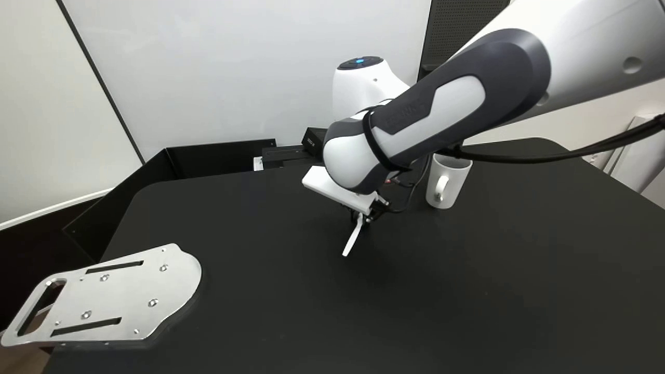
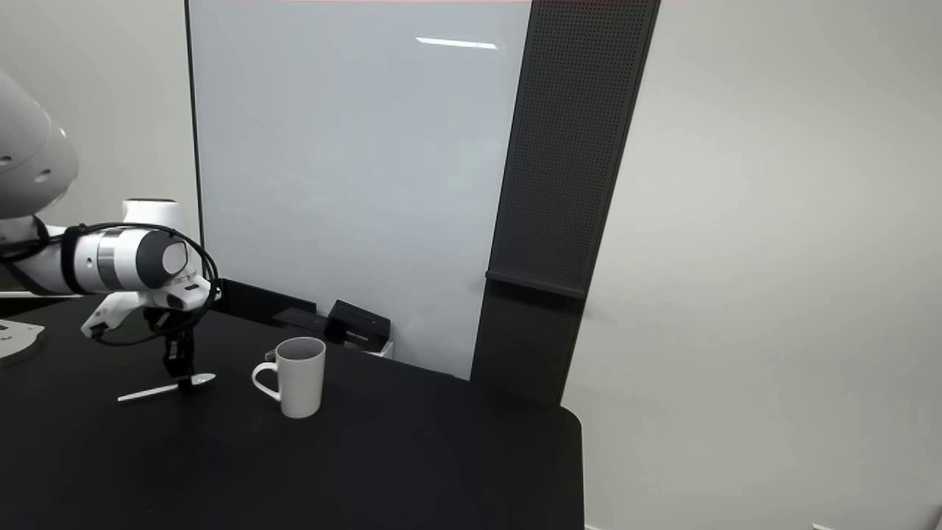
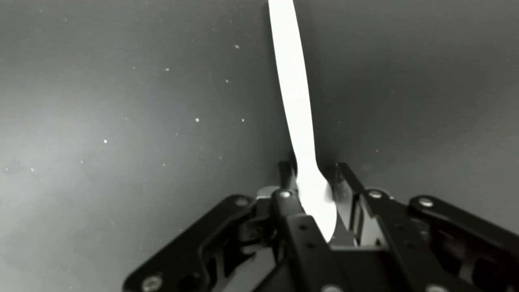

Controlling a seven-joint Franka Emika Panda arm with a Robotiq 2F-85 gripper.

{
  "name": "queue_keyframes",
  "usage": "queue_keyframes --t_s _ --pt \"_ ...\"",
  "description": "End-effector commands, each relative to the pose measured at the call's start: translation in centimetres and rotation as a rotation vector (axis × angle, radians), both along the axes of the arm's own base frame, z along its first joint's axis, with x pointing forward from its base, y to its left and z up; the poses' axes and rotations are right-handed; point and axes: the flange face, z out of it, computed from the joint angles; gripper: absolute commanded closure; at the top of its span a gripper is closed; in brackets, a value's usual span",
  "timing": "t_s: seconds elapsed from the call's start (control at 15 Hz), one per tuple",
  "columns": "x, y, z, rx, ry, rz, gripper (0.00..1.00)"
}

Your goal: Take the white spoon from the table and place it in the white cup

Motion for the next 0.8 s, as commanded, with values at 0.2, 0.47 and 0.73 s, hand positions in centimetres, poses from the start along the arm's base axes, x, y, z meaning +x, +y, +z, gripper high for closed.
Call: queue_keyframes --t_s 0.2,0.47,0.73 --pt "3.1 -1.2 5.2 -0.055 -0.101 -0.006 0.93" --pt "4.6 -2.8 9.8 -0.092 -0.164 0.015 0.93" --pt "5.9 -5.0 14.3 -0.171 -0.238 0.037 0.93"
